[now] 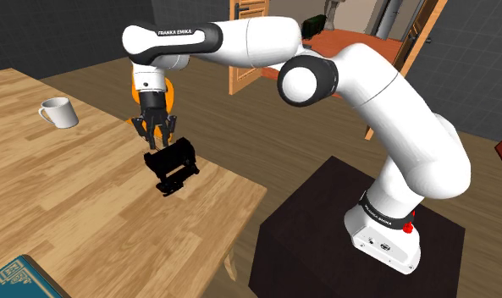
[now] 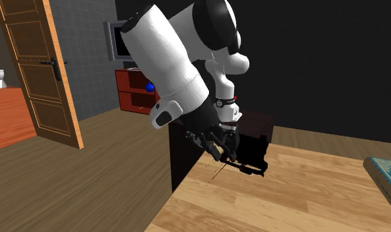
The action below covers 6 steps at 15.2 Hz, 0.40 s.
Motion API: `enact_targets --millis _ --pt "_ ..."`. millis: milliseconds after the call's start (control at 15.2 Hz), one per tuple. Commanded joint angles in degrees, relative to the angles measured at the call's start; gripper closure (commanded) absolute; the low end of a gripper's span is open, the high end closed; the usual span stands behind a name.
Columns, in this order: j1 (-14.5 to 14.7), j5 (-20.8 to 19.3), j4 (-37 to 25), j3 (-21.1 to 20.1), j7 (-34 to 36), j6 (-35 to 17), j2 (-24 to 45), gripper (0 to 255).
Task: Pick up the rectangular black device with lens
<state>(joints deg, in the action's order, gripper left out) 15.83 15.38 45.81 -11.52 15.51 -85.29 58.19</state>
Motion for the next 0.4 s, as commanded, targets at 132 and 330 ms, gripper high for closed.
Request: enact_targets --millis 132,330 --pt "0.04 0.03 -2.46 -0.17 0.93 2.60 -0.30 255" --pt "0.09 0.03 -3.51 -0.23 1.24 3.49 -0.20 255"
